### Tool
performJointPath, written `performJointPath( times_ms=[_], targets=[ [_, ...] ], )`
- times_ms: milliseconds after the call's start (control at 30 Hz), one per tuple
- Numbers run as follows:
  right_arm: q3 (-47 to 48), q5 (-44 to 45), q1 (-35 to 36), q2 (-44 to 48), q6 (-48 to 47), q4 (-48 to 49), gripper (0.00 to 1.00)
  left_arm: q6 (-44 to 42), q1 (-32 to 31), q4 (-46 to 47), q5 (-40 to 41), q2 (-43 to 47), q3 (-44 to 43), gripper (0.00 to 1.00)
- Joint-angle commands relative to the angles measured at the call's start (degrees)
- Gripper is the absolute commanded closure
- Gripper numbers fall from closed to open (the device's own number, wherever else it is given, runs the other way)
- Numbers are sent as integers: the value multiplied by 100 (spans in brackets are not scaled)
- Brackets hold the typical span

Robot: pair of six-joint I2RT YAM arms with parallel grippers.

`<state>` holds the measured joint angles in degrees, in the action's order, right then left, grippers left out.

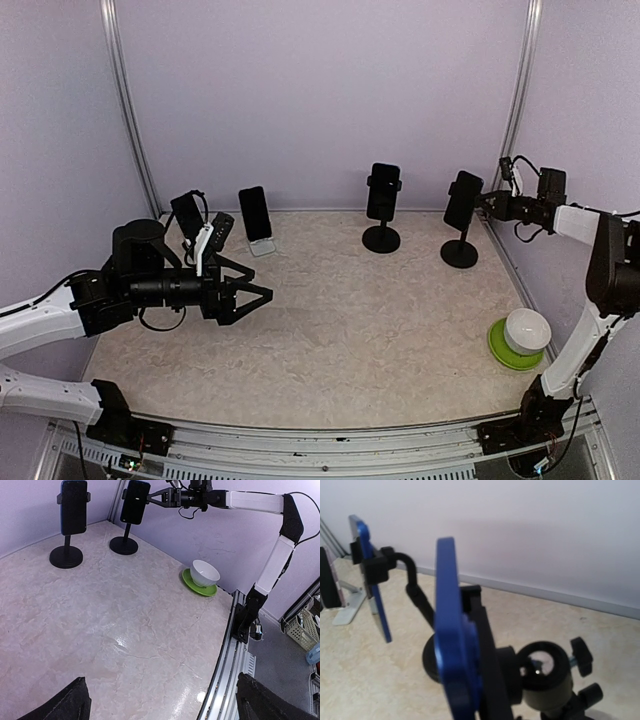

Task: Place the phone on the phone stand
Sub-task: Move the phone stand with the phone to the corner of the board.

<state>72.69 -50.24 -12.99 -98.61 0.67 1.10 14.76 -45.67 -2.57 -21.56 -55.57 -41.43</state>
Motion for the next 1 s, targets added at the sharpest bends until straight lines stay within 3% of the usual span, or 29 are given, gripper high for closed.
performJointPath(
  times_ms=[0, 400, 533, 633, 967],
  targets=[
    [293, -137, -115, -1, 12, 949, 100, -25, 49, -38, 47, 91, -172, 1],
    [270, -213, -186, -212, -48, 1013, 100, -15, 49, -84, 38, 158, -174, 1],
    [233, -217, -186, -219, -40, 1007, 90, -2, 49, -78, 38, 185, -155, 1],
    [234, -170, -186, -206, -53, 952, 77, 7, 47, -73, 23, 194, -146, 1],
    [204, 405, -186, -39, -223, 617, 55, -5, 49, -86, 7, 253, -155, 1]
  ],
)
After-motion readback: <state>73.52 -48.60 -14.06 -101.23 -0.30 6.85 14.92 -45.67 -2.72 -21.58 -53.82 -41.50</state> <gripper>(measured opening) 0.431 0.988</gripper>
